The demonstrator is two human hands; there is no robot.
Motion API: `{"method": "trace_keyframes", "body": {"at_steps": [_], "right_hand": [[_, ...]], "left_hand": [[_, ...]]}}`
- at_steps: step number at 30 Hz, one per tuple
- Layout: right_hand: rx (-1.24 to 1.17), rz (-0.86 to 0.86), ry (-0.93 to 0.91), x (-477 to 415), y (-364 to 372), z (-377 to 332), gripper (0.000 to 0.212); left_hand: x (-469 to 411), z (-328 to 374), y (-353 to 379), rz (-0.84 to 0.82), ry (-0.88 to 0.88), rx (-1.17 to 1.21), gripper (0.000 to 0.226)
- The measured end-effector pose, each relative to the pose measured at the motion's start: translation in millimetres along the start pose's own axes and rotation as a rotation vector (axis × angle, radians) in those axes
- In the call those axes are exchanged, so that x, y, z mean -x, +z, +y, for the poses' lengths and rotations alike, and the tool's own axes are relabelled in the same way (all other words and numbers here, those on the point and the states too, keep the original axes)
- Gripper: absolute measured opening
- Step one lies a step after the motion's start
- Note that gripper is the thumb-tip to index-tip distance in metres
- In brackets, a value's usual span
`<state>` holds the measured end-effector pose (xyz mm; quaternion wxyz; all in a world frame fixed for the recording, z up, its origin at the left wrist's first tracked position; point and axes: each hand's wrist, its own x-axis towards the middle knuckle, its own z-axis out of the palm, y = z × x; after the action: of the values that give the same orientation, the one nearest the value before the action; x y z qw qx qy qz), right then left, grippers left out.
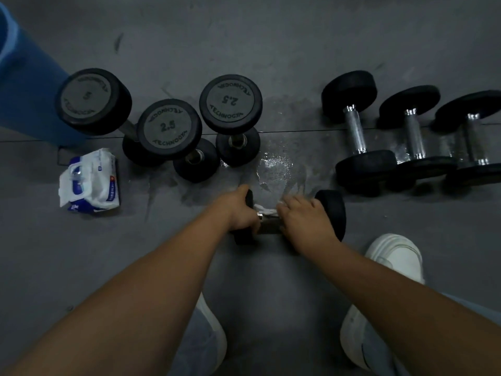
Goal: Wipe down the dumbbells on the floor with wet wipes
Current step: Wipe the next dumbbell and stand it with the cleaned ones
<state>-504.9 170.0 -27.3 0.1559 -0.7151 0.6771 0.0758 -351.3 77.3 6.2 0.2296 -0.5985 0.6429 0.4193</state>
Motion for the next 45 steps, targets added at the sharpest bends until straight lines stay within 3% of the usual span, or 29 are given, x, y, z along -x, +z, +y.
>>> {"method": "trace_keyframes", "body": {"at_steps": [3,6,9,13,16,19,20,23,24,27,31,34,35,39,40,43,45], "right_hand": [[-0.006,-0.111,-0.041,1.3,3.2,1.1,0.023],[-0.022,-0.079,-0.039,5.3,2.6,1.8,0.029],[-0.051,-0.003,-0.046,4.7,0.9,-4.8,0.034],[-0.061,0.073,0.074,5.0,-6.1,1.4,0.027],[-0.238,0.079,0.229,4.1,-13.5,-14.0,0.016],[-0.332,-0.033,0.025,2.3,-12.1,-35.4,0.008],[-0.387,-0.018,0.051,1.2,-10.1,-31.4,0.009],[-0.482,0.212,0.434,0.0,-2.9,-16.2,0.015],[-0.465,0.198,0.451,0.3,-3.5,-22.9,0.016],[-0.412,0.041,0.216,-2.0,-7.8,-40.3,0.021],[-0.492,0.084,0.464,-9.9,-12.5,-14.2,0.025],[-0.561,-0.142,0.221,1.7,-15.6,-48.2,0.030],[-0.601,-0.132,0.197,3.8,-14.3,-51.0,0.029],[-0.612,0.132,0.527,-3.0,-4.6,-27.2,0.010],[-0.578,0.104,0.509,-1.2,-5.0,-30.1,0.011],[-0.530,-0.050,0.226,1.3,-4.0,-40.2,0.021],[-0.534,0.080,0.268,-3.4,-7.0,-21.3,0.019]], "left_hand": [[10.1,-5.8,10.0,-0.163,-0.124,0.283,0.083],[15.2,-17.2,15.8,-0.017,-0.089,0.429,0.099],[16.8,-22.1,19.0,0.279,0.069,0.166,0.090],[28.4,-20.2,44.6,0.228,0.169,-0.143,0.118],[26.6,-22.9,52.4,0.301,0.170,-0.124,0.113],[25.7,-21.3,52.5,0.309,0.175,-0.075,0.106],[24.5,-21.1,52.5,0.304,0.175,-0.066,0.106],[21.2,-23.4,51.6,0.314,0.155,-0.071,0.108],[20.6,-23.6,51.2,0.310,0.151,-0.074,0.109],[20.7,-21.4,50.4,0.287,0.158,-0.067,0.108],[18.2,-23.0,49.1,0.296,0.143,-0.064,0.108],[15.6,-22.0,47.8,0.277,0.156,-0.039,0.107],[14.3,-21.8,47.0,0.267,0.156,-0.039,0.107],[10.3,-23.4,44.4,0.258,0.128,-0.048,0.117],[11.6,-22.9,44.8,0.255,0.129,-0.047,0.118],[12.4,-21.4,44.6,0.263,0.146,-0.061,0.114],[10.6,-21.6,43.8,0.264,0.138,-0.066,0.115]]}}
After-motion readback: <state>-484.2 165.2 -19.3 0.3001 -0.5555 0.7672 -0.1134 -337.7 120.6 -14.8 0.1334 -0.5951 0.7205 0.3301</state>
